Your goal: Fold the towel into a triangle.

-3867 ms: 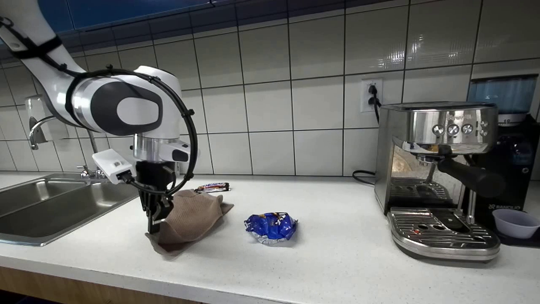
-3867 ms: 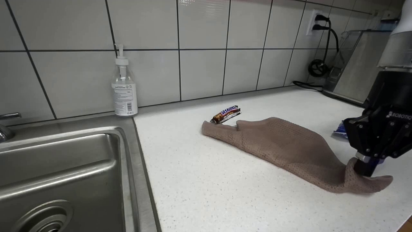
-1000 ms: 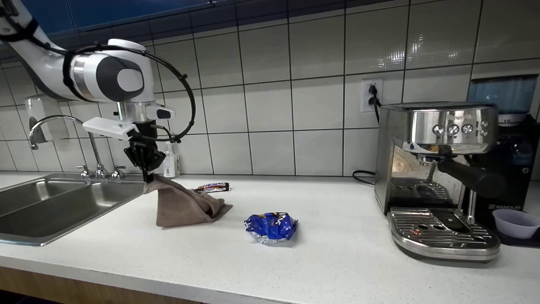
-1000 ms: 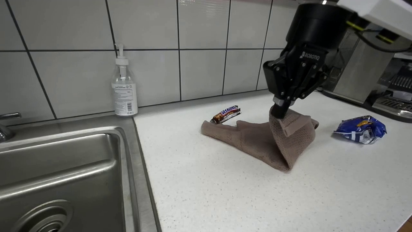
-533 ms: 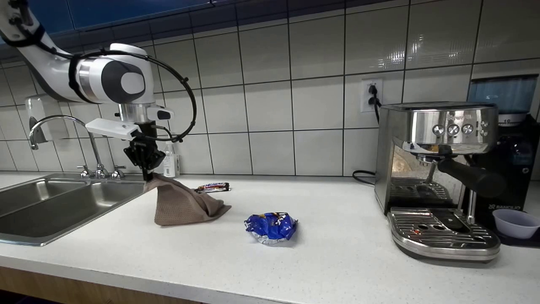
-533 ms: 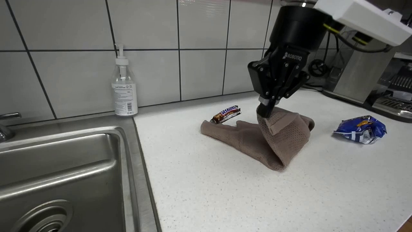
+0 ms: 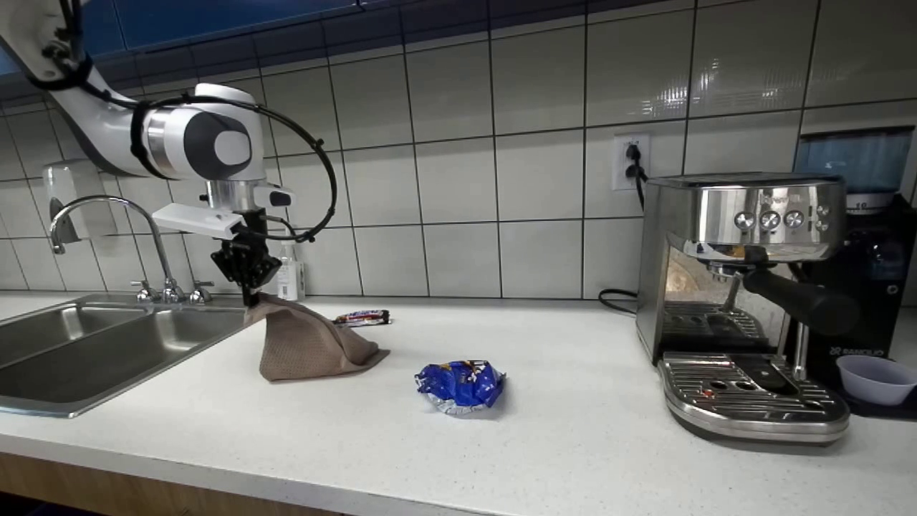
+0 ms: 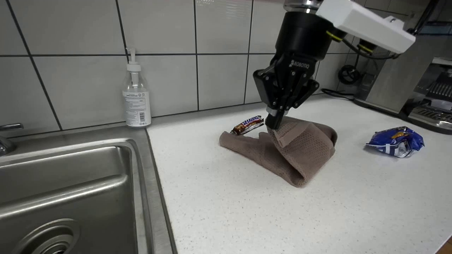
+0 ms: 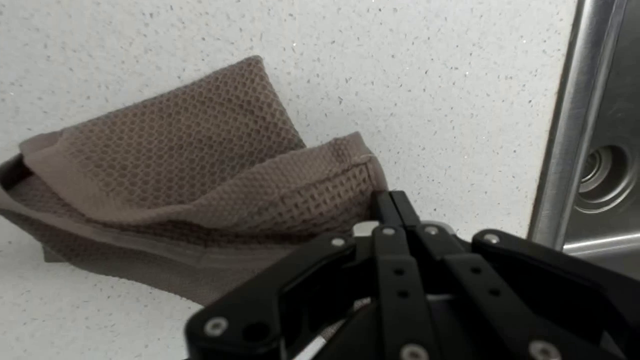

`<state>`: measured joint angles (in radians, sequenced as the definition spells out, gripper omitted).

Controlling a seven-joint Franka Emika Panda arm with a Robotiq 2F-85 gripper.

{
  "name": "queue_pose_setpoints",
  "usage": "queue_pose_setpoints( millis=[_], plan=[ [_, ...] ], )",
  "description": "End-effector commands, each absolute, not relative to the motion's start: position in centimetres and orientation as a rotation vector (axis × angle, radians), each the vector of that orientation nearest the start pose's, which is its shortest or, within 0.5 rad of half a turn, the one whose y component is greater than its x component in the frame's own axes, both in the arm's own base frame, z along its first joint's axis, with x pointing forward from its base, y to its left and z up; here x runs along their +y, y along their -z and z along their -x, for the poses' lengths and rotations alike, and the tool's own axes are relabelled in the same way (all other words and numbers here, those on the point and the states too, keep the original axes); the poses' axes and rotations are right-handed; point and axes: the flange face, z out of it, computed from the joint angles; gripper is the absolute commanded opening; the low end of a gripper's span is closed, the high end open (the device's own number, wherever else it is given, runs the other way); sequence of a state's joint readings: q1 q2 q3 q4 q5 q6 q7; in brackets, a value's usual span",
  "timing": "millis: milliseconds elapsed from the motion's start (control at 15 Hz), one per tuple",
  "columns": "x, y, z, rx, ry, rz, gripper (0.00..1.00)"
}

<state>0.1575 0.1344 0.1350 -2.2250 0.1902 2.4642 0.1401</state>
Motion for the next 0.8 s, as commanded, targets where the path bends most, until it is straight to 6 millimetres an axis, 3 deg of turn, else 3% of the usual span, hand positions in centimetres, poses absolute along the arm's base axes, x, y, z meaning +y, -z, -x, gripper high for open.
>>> queue_pose_setpoints(
  millis=[0,733],
  plan=[
    [16.8,-32.4,-54.8,-0.086,0.073,2.974,0.00],
    [18.0,-30.8,-59.1,-0.196,0.028,2.951,0.00]
  ],
)
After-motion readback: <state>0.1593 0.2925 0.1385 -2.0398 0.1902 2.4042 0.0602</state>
